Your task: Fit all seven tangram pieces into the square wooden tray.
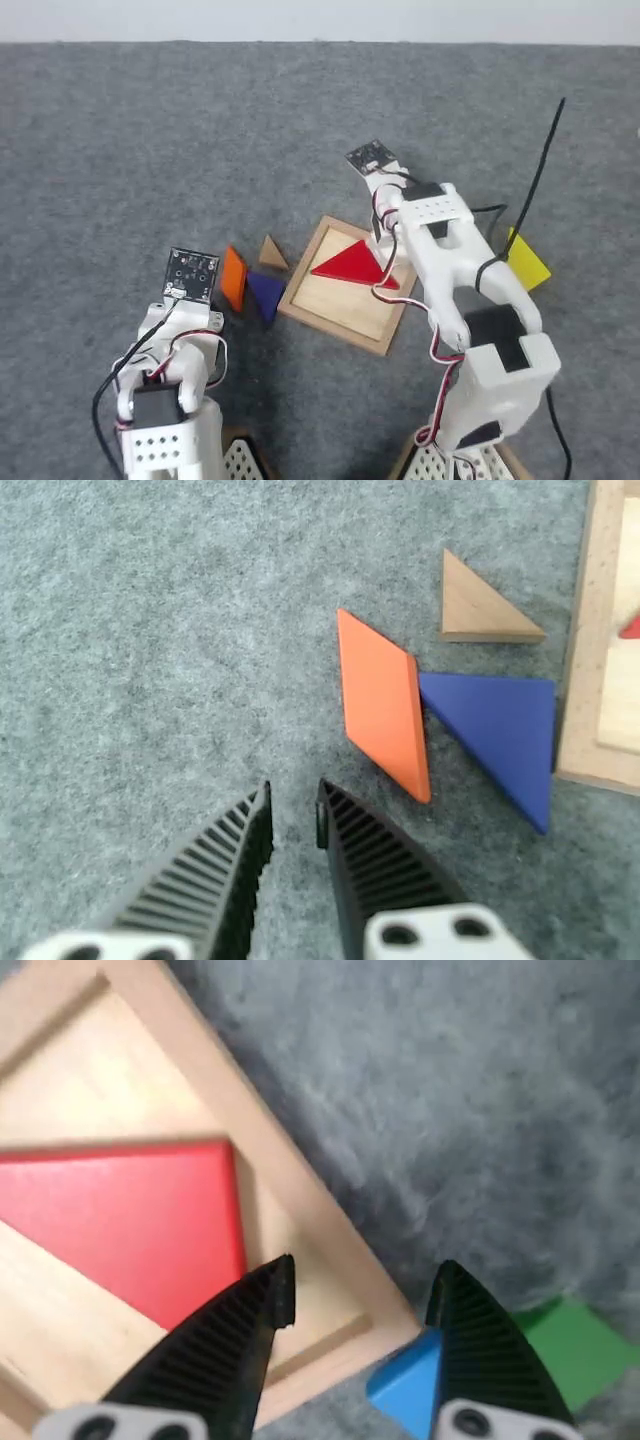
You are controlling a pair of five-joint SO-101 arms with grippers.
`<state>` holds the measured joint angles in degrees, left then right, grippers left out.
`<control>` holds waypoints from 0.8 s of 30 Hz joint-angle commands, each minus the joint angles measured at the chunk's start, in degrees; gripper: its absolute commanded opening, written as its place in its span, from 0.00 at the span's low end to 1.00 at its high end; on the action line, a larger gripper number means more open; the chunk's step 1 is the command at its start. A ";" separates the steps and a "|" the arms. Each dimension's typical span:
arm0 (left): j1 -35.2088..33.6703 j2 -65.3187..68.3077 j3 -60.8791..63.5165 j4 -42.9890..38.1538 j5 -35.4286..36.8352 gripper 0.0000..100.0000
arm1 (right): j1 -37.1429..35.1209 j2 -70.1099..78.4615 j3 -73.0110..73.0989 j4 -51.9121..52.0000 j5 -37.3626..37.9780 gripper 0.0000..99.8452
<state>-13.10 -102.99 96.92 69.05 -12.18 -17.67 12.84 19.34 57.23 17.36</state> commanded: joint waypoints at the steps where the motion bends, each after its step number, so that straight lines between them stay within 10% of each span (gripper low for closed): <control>1: -0.26 0.00 -0.40 0.62 -0.26 0.07 | -0.04 -0.40 -2.64 3.30 -0.53 0.23; 24: -0.26 0.00 -0.40 0.62 -0.26 0.07 | -24.40 -19.03 17.05 7.60 -0.35 0.23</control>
<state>-13.10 -102.99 96.92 69.05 -12.18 -40.53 -2.55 36.13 65.32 17.36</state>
